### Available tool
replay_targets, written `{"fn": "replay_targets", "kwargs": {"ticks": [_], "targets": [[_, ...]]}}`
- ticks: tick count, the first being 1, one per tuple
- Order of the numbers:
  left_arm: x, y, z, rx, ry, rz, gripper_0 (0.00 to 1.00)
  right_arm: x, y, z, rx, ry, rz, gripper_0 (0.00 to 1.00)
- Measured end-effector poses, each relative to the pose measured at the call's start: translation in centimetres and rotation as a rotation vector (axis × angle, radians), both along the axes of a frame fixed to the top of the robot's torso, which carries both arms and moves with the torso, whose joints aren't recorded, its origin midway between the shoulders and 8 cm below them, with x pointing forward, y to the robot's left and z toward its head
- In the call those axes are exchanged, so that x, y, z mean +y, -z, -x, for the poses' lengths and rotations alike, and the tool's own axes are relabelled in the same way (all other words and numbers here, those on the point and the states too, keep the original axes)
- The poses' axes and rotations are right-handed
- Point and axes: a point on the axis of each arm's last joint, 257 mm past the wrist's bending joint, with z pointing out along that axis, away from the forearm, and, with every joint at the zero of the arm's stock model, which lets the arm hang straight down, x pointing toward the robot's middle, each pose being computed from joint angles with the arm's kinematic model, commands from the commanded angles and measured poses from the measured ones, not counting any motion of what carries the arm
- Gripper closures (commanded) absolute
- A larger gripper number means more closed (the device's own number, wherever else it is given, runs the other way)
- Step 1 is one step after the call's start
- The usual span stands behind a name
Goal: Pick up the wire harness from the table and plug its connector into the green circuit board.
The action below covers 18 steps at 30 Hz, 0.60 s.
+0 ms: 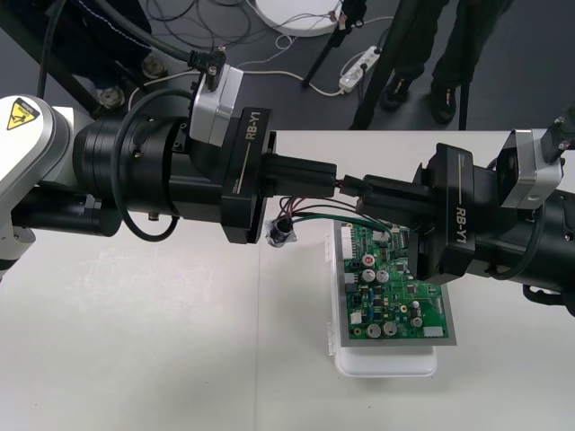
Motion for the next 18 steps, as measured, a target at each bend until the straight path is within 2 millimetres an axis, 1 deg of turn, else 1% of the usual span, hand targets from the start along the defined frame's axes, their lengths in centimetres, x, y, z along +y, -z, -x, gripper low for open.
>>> {"fn": "replay_targets", "kwargs": {"ticks": [1, 2, 3, 4, 5, 6, 8, 18], "targets": [[0.00, 0.00, 0.00, 0.000, 0.000, 0.000, 1.00, 0.00, -0.01, 0.00, 0.000, 0.000, 0.000, 0.98], [0.00, 0.00, 0.00, 0.000, 0.000, 0.000, 1.00, 0.00, -0.02, -0.01, 0.001, 0.000, -0.001, 0.91], [0.00, 0.00, 0.00, 0.000, 0.000, 0.000, 1.00, -0.01, -0.02, -0.01, 0.001, 0.000, -0.001, 0.67], [0.00, 0.00, 0.00, 0.000, 0.000, 0.000, 1.00, -0.01, -0.03, -0.03, 0.001, 0.001, -0.001, 0.53], [0.00, 0.00, 0.00, 0.000, 0.000, 0.000, 1.00, -0.01, -0.03, -0.04, 0.001, 0.001, -0.001, 0.34], [0.00, 0.00, -0.01, 0.000, 0.000, 0.000, 1.00, -0.01, -0.03, -0.05, 0.001, 0.002, -0.001, 0.18], [0.00, -0.01, -0.01, 0.000, 0.000, 0.000, 1.00, -0.03, -0.07, -0.12, 0.003, 0.004, -0.003, 0.00], [-0.01, -0.03, -0.05, 0.000, -0.002, 0.001, 1.00, -0.13, -0.35, -0.35, 0.014, 0.011, -0.016, 0.00]]}}
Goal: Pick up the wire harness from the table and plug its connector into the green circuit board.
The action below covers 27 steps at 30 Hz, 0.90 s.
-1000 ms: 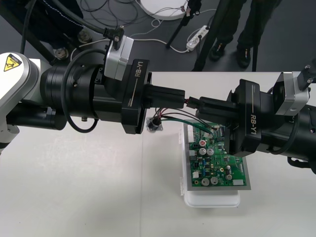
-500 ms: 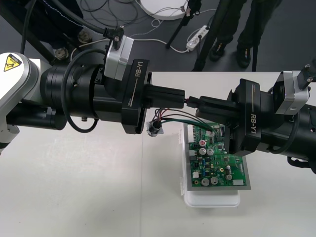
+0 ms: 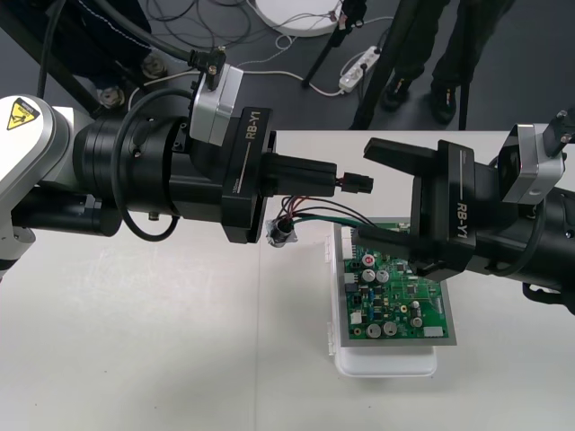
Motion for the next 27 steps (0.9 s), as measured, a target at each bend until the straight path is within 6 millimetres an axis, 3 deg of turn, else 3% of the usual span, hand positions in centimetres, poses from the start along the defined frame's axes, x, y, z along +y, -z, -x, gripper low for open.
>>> {"fn": "replay_targets", "kwargs": {"ticks": [15, 27], "targets": [[0.2, 0.1, -0.8, 0.022, -0.035, 0.017, 1.00, -1.1, 1.2, -0.2, 0.008, 0.006, 0.072, 0.00], [1.4, 1.9, -1.5, 0.086, -0.087, 0.023, 1.00, -5.2, 5.3, 0.1, 0.011, -0.078, 0.216, 0.00]]}}
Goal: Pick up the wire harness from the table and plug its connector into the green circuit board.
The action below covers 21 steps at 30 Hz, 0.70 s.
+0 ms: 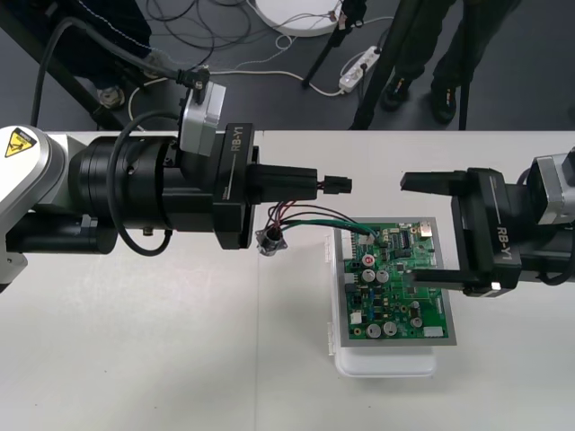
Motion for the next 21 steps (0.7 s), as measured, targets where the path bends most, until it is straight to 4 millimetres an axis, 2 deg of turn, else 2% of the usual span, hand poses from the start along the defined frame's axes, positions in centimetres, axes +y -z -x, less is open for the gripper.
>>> {"fn": "replay_targets", "kwargs": {"ticks": [9, 21], "targets": [[1.4, 1.4, -0.6, 0.044, -0.044, 0.005, 1.00, -4.8, 3.4, -0.2, -0.094, 0.006, 0.230, 0.00], [3.0, 2.7, -1.1, 0.068, -0.097, 0.014, 1.00, -12.9, 7.8, 0.0, -0.010, 0.061, 0.609, 0.00]]}}
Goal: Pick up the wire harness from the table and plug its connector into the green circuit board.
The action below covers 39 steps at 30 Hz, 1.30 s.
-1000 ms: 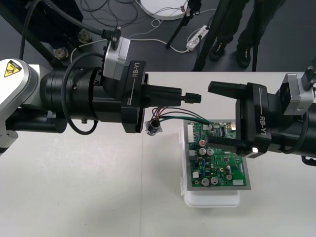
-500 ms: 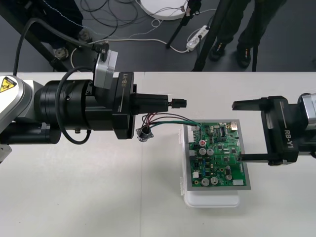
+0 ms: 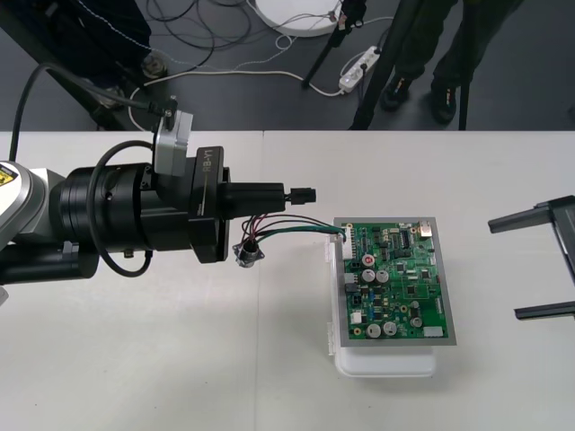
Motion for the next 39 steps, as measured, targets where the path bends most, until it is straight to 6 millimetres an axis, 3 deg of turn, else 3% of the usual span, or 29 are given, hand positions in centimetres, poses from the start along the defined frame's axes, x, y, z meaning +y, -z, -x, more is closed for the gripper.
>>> {"fn": "replay_targets", "kwargs": {"ticks": [7, 12, 20, 29, 39], "targets": [[1.7, 1.0, -1.8, -0.006, -0.040, -0.010, 1.00, -3.5, 1.8, 0.0, 0.041, 0.098, 0.233, 0.00], [3.2, 2.7, -2.9, -0.040, -0.047, -0.029, 1.00, -4.4, 2.5, -0.9, 0.032, 0.207, 0.357, 0.00], [4.2, 5.5, -3.1, -0.106, -0.025, -0.050, 1.00, -5.9, 3.5, -2.3, 0.009, 0.361, 0.491, 0.00], [5.3, 9.0, -3.1, -0.031, 0.006, -0.050, 1.00, -6.4, 7.1, -2.7, 0.038, 0.442, 0.571, 0.00], [5.8, 13.3, -3.4, -0.133, 0.006, -0.072, 1.00, -5.8, 10.7, -3.0, 0.014, 0.420, 0.663, 0.00]]}}
